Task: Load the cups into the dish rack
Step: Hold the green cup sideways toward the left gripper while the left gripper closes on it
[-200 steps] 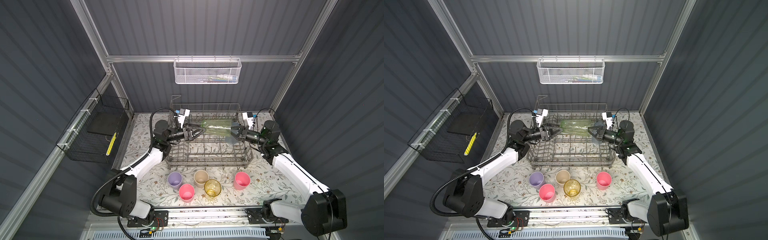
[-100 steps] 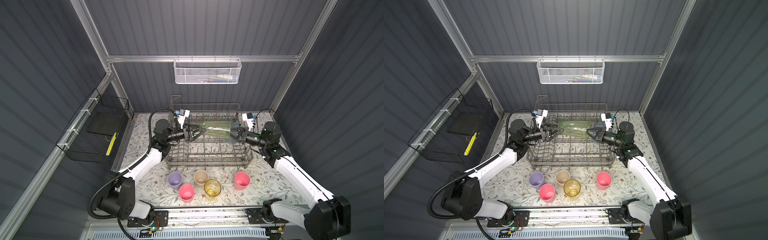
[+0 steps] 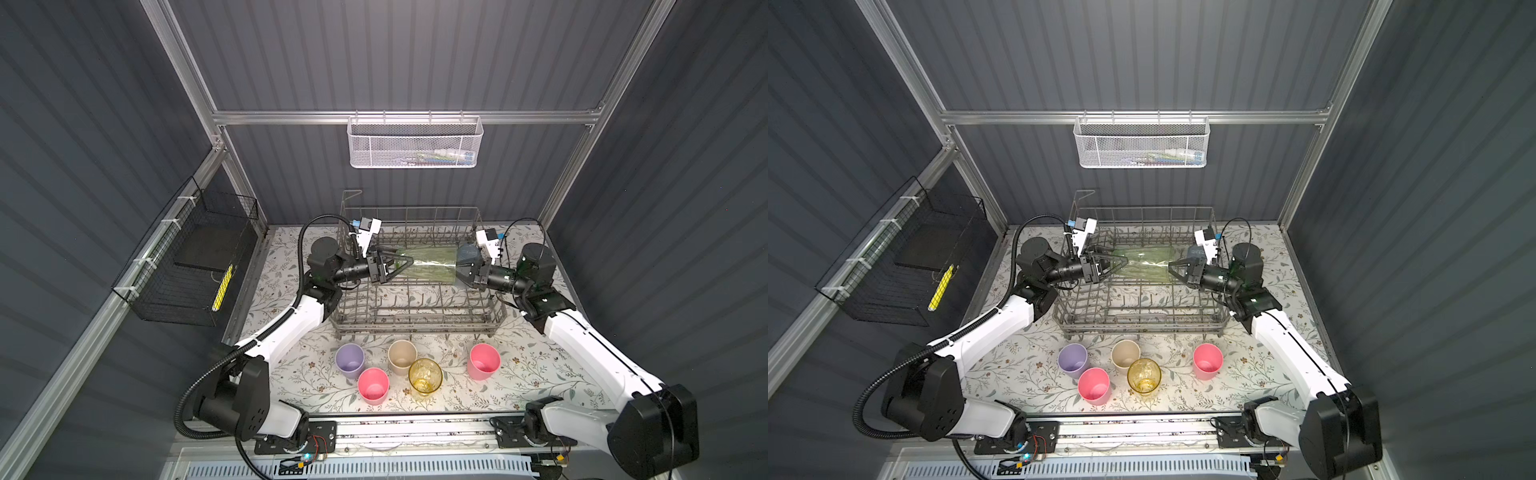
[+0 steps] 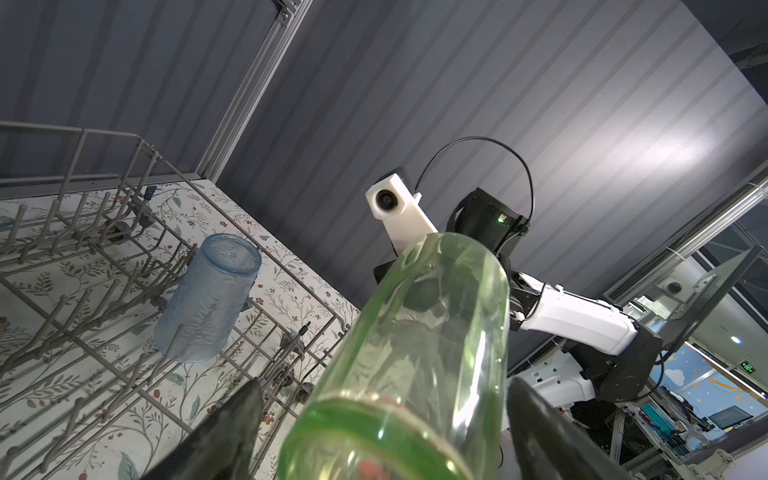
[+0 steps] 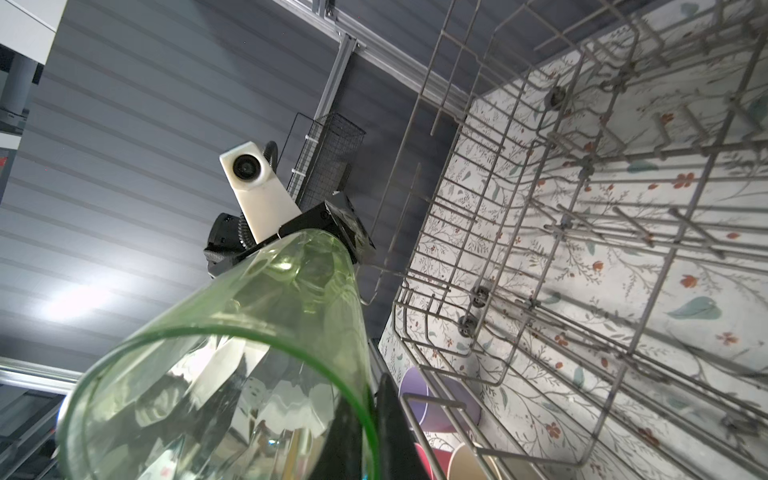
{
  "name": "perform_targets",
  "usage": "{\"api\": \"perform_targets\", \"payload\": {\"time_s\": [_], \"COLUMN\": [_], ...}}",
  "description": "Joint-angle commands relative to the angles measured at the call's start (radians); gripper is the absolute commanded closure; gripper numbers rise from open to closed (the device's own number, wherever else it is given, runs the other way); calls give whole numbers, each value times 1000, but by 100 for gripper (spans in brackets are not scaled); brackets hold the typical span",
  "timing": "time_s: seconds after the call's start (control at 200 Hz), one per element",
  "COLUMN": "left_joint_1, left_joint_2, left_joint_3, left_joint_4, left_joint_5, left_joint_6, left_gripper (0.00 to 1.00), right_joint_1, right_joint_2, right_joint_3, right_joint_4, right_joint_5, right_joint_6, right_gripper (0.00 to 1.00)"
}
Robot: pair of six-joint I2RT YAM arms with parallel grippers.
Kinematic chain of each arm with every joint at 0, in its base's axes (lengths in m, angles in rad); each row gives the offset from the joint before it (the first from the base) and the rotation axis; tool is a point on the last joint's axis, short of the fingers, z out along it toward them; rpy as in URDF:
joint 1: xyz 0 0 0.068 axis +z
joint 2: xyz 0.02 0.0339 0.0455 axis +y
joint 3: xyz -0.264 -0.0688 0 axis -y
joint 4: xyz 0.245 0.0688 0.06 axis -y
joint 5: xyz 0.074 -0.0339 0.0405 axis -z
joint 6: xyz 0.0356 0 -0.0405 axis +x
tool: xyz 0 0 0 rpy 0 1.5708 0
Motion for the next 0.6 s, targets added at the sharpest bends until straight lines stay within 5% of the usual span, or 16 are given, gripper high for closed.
{"api": "perform_targets", "payload": {"time_s": [0.0, 0.595], "left_joint_1": [-4, -8], "left_joint_2": [1, -10], "left_joint_3": [12, -2], "left_joint_4": [36, 67], "left_joint_5": [51, 93], "left_joint_6": [-7, -6], "left_gripper": [9, 25], "right_joint_1": [1, 0], "right_joint_2": [9, 94], "right_joint_3": [54, 86], "right_joint_4": [54, 154], "right_joint_5": [-72, -139], "right_joint_6": [-16, 52], "right_gripper": [100, 100]}}
